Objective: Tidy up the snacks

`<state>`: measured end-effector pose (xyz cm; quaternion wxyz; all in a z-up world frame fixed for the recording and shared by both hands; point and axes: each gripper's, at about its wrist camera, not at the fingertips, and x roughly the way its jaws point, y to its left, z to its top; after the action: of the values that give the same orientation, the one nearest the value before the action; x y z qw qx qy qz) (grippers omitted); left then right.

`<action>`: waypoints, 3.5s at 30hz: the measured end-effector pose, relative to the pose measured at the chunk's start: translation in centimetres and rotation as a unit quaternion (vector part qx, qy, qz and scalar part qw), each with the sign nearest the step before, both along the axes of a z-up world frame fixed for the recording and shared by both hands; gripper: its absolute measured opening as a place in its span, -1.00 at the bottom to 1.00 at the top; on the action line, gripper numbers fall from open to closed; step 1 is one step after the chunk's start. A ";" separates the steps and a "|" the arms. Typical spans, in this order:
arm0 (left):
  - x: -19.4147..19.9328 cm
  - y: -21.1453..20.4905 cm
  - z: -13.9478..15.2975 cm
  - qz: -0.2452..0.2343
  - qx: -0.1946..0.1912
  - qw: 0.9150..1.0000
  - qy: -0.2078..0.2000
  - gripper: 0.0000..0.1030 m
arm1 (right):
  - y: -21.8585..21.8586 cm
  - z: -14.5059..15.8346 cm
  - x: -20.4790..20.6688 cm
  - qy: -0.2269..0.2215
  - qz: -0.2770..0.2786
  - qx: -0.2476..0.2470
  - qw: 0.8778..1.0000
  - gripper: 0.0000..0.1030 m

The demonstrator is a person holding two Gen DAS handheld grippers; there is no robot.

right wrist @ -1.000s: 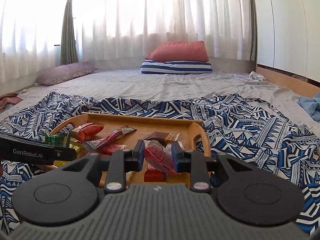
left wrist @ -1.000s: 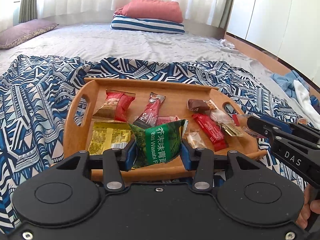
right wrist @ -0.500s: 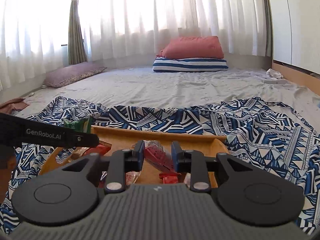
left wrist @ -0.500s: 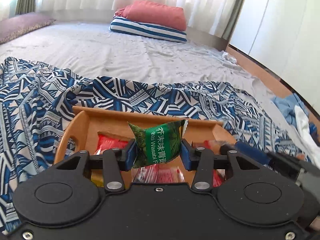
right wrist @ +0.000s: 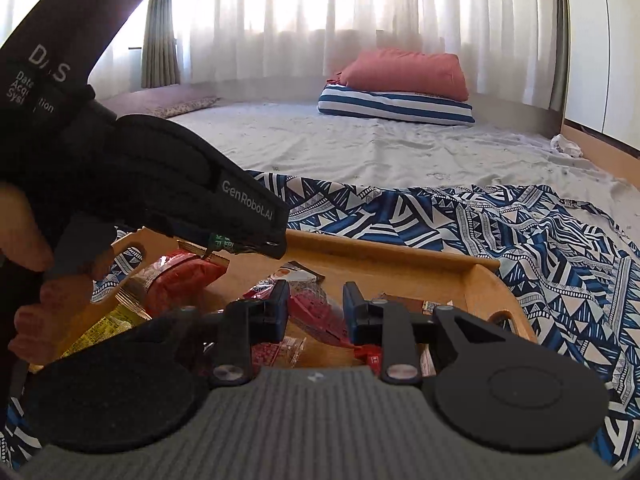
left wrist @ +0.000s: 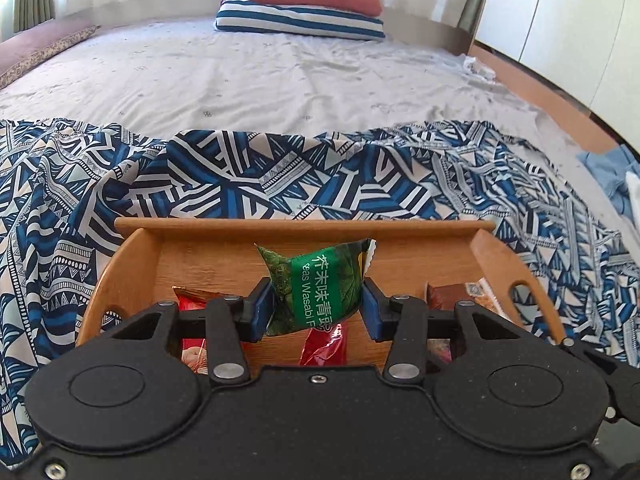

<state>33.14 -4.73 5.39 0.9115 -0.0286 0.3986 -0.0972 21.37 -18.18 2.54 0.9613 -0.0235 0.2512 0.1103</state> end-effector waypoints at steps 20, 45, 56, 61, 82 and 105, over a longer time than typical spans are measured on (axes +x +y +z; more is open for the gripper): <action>0.4 -0.7 -2.2 0.002 0.020 1.000 0.013 -0.12 | -1.5 -1.5 -0.4 0.012 -0.007 -0.013 1.000 -0.33; -5.4 0.7 4.0 -0.001 0.038 0.997 -0.061 0.75 | -2.2 2.7 -4.1 -0.027 -0.012 -0.007 1.000 0.73; -9.9 2.8 6.0 0.022 0.036 0.996 -0.075 0.85 | -3.5 5.3 -6.3 -0.035 -0.039 0.001 0.999 1.00; -12.3 3.2 7.2 0.030 0.034 0.996 -0.076 0.86 | -4.0 6.5 -7.3 -0.040 -0.050 0.005 0.998 1.00; -25.1 5.8 10.5 0.058 0.013 0.990 -0.132 0.93 | -5.7 9.9 -13.7 -0.036 -0.042 0.076 0.996 1.00; -26.2 6.0 -0.9 0.096 0.037 0.993 -0.064 0.97 | -3.7 -0.1 -15.4 0.032 -0.036 0.050 0.998 1.00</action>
<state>6.97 1.30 4.44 0.9408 -0.0271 0.3378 0.0043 5.95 -21.92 2.41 0.9560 0.0374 0.2770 0.0887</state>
